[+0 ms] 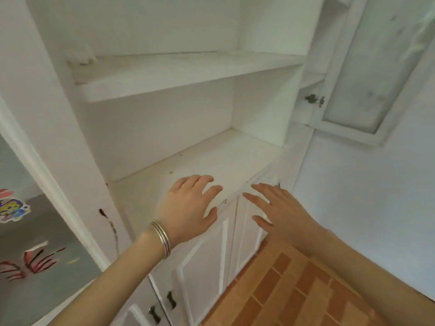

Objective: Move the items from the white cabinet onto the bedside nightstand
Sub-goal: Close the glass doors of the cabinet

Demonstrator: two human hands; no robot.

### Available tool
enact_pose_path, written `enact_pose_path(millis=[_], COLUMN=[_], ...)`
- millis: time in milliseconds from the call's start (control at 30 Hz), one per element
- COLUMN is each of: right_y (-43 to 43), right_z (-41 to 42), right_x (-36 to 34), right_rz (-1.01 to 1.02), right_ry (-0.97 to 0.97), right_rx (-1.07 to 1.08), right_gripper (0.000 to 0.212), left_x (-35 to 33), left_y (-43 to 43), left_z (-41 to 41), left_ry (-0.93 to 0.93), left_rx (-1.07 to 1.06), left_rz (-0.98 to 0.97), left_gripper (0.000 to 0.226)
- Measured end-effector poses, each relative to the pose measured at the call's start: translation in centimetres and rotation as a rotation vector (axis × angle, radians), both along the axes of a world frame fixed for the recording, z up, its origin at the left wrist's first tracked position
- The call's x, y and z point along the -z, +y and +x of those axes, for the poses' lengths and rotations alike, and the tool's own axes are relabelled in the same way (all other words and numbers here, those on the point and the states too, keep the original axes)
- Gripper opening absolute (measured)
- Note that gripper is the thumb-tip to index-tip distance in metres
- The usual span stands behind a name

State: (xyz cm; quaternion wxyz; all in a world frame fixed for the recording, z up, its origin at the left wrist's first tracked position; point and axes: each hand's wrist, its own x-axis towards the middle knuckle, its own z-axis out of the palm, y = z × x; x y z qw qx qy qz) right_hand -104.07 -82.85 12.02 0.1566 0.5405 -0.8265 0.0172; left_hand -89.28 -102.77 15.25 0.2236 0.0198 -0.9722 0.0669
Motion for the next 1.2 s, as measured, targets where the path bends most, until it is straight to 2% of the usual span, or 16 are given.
enact_pose_path(millis=[233, 433, 700, 867, 933, 1000, 1100, 1200], right_y=[12.3, 24.7, 36.9, 39.7, 39.9, 39.8, 39.2, 38.4], right_z=[-5.5, -12.6, -23.0, -29.2, -31.8, -34.6, -39.2, -43.9], right_x=[0.5, 0.6, -1.0, -0.8, -0.5, -0.3, -0.1, -0.9], right_rz=[-0.003, 0.012, 0.013, -0.04, -0.035, -0.03, -0.039, -0.058], right_ry=[-0.076, -0.04, 0.045, 0.103, 0.114, 0.12, 0.15, 0.159], right_rx=[0.23, 0.359, 0.362, 0.3, 0.287, 0.275, 0.247, 0.241], right_gripper=[0.051, 0.053, 0.05, 0.052, 0.046, 0.051, 0.047, 0.056], left_x=[1.3, 1.7, 0.6, 1.2, 1.4, 1.8, 1.9, 1.1], left_y=[9.3, 20.0, 31.7, 35.2, 35.5, 35.1, 34.3, 33.9], left_z=[-10.2, -20.2, -30.8, -35.9, -38.1, -40.5, -44.8, -49.6], left_ry=[-0.071, -0.102, -0.082, -0.116, -0.115, -0.104, -0.085, -0.061], left_rx=[0.18, 0.285, 0.291, 0.268, 0.25, 0.229, 0.215, 0.217], left_rz=[-0.056, -0.037, -0.009, 0.005, -0.003, -0.011, 0.001, -0.006], left_gripper=[0.05, 0.05, 0.053, 0.053, 0.053, 0.052, 0.059, 0.057])
